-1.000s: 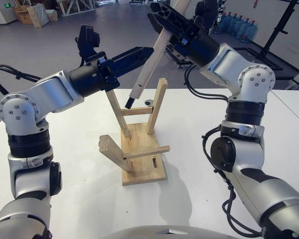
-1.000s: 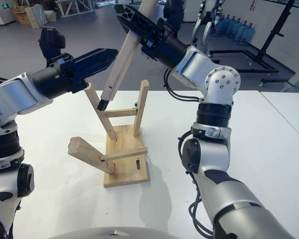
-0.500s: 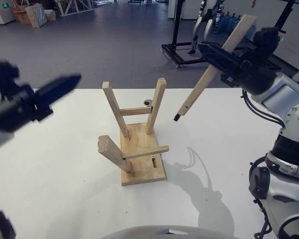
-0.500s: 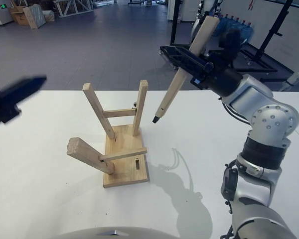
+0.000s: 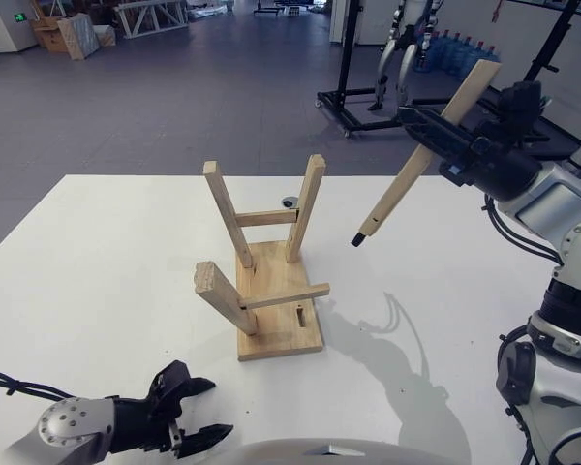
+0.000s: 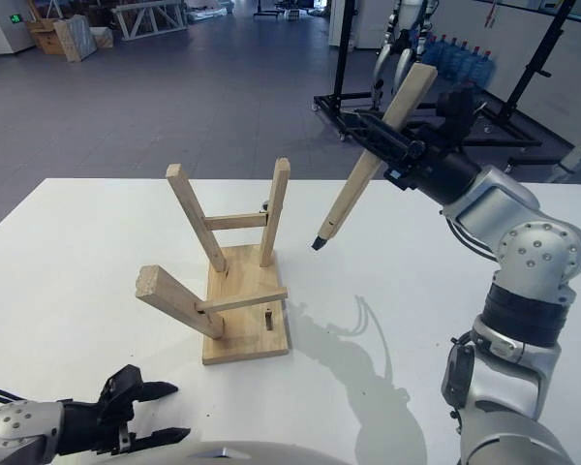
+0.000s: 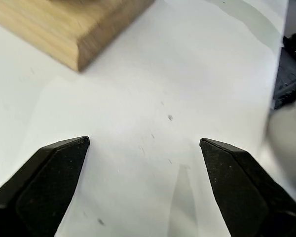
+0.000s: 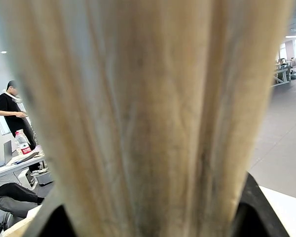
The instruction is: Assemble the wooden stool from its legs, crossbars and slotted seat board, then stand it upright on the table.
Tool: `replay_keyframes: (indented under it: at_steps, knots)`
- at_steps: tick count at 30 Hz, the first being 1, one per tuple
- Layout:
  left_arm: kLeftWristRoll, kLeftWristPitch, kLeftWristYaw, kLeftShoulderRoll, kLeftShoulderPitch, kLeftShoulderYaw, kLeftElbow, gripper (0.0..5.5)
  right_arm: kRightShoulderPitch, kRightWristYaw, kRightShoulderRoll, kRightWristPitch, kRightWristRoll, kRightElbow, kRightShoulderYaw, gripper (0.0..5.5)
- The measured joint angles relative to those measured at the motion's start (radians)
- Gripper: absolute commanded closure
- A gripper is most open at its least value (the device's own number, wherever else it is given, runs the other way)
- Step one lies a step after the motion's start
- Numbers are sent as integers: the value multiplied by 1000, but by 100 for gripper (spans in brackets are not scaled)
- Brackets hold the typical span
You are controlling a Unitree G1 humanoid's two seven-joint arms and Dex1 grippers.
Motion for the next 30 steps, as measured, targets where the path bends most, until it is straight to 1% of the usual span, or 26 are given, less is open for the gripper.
replay_keyframes:
  at_steps: [4,9,13,15,19,24,26,30]
  knots:
    - [93,-4,118,-95,-77,-63,21,138,-34,-3,1,3,8,21,22,346]
    - [169,6,209,-199,-164,-140,60,138,-49,-18,2,3,8,33,40,346]
    - [211,-17,245,-255,-229,-156,140,138,-51,-20,5,3,8,40,51,346]
    - [219,-39,265,-266,-277,-129,210,138,-55,-21,17,2,8,41,60,346]
    - [223,-60,285,-262,-310,-56,284,138,-55,-33,36,2,10,34,62,346]
    - [265,-48,384,-256,-380,53,398,138,-55,-66,73,2,29,22,63,346]
    - [236,-24,362,-265,-382,65,386,138,-50,-83,91,0,38,-3,63,346]
    - [132,46,212,-224,-334,86,316,138,63,-137,163,-68,14,-162,98,346]
